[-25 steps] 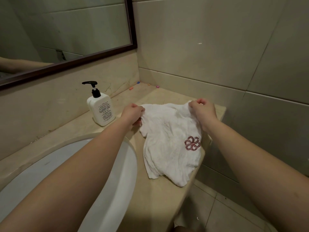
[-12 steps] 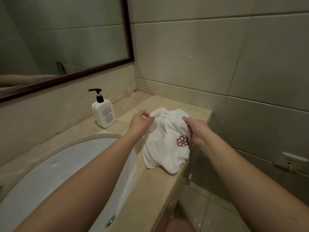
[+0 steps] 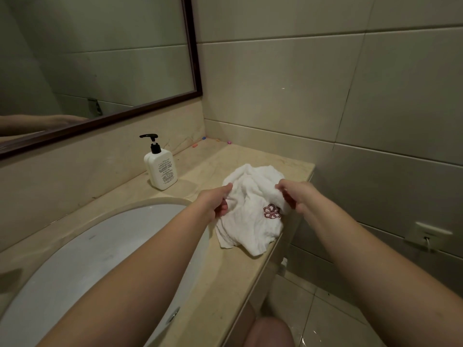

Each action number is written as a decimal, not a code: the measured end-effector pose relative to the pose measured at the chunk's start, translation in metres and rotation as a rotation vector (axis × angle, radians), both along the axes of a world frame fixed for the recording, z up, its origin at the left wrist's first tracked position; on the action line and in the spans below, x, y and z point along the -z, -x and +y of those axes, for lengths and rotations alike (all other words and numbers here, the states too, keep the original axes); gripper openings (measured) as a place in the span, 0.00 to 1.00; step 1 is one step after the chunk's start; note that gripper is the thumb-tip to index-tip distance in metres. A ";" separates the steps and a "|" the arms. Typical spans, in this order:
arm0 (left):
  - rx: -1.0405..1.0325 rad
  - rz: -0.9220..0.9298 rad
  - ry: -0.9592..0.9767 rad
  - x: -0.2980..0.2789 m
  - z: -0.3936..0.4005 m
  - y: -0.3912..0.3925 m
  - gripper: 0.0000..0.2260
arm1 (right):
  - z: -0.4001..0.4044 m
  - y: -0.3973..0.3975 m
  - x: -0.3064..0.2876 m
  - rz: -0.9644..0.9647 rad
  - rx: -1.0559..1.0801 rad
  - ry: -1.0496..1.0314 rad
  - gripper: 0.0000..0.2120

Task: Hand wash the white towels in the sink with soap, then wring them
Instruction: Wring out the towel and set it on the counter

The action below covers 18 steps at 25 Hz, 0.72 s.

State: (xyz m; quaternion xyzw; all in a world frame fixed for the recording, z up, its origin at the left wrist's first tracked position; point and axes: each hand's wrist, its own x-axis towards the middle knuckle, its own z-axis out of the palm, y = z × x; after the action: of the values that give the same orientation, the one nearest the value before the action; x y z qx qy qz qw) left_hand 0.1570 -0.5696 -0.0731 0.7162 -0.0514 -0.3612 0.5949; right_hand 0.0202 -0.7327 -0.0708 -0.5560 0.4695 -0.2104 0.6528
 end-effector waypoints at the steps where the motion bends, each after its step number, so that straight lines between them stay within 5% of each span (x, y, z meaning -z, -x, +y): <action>1: 0.009 -0.019 -0.002 -0.002 0.002 -0.001 0.13 | -0.001 0.002 -0.001 0.001 0.056 0.111 0.11; 5: -0.042 -0.144 0.030 -0.005 0.000 -0.004 0.12 | -0.008 0.011 -0.002 0.245 0.098 0.622 0.02; 8: -0.171 -0.268 0.103 -0.003 -0.007 -0.005 0.13 | -0.017 0.011 0.005 0.298 0.048 0.665 0.05; 15: 0.015 -0.481 0.197 0.003 -0.033 0.003 0.12 | -0.038 0.022 0.012 0.051 0.102 0.226 0.22; 18: -0.068 -0.477 0.046 0.016 -0.036 -0.006 0.10 | -0.049 0.028 0.015 -0.088 0.142 -0.177 0.12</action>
State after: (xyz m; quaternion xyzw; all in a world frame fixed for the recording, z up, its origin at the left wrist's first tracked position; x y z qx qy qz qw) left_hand 0.1630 -0.6053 -0.0893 0.7687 -0.1745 -0.1604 0.5940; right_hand -0.0081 -0.7814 -0.0858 -0.4517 0.4955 -0.2379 0.7028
